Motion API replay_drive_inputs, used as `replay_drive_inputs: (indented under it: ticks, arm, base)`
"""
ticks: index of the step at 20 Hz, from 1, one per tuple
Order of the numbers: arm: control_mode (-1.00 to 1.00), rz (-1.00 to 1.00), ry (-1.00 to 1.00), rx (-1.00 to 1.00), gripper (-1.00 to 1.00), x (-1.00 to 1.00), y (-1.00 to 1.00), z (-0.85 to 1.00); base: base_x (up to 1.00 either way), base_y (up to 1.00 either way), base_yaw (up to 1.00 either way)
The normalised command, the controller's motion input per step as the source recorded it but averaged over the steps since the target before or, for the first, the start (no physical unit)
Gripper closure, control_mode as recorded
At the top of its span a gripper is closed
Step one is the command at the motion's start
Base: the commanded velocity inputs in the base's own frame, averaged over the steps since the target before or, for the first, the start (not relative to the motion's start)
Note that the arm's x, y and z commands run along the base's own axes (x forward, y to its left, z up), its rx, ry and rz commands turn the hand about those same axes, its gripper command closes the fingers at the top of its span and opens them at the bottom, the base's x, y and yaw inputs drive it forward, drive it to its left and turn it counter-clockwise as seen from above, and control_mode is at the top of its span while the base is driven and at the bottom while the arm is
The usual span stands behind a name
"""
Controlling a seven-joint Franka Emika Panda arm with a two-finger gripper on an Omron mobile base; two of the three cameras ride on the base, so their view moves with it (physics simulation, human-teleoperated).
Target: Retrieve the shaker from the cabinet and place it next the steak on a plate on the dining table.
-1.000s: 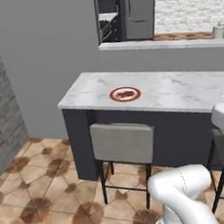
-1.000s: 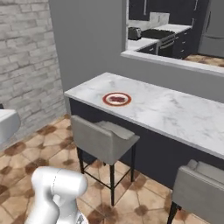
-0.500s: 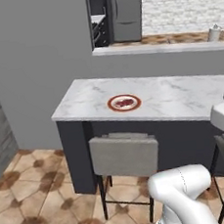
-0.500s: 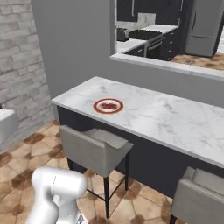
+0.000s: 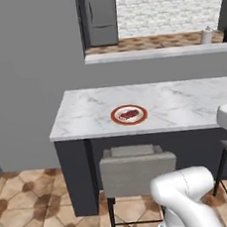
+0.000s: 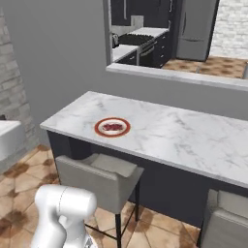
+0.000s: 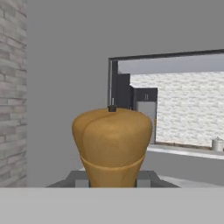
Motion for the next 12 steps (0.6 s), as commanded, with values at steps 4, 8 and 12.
replay_drive_inputs:
  ticks: [4, 8, 12]
  arm:
    - [1.00, 0.00, 0.00, 0.00, 1.00, 0.00, 0.00, 0.00]
    - [1.00, 0.00, 0.00, 0.00, 1.00, 0.00, 0.00, 0.00]
    - [1.00, 0.00, 0.00, 0.00, 1.00, 0.00, 0.00, 0.00]
  base:
    - [0.54, 0.03, -0.21]
    - [0.92, 0.01, -0.12]
    - [0.86, 0.00, -0.08]
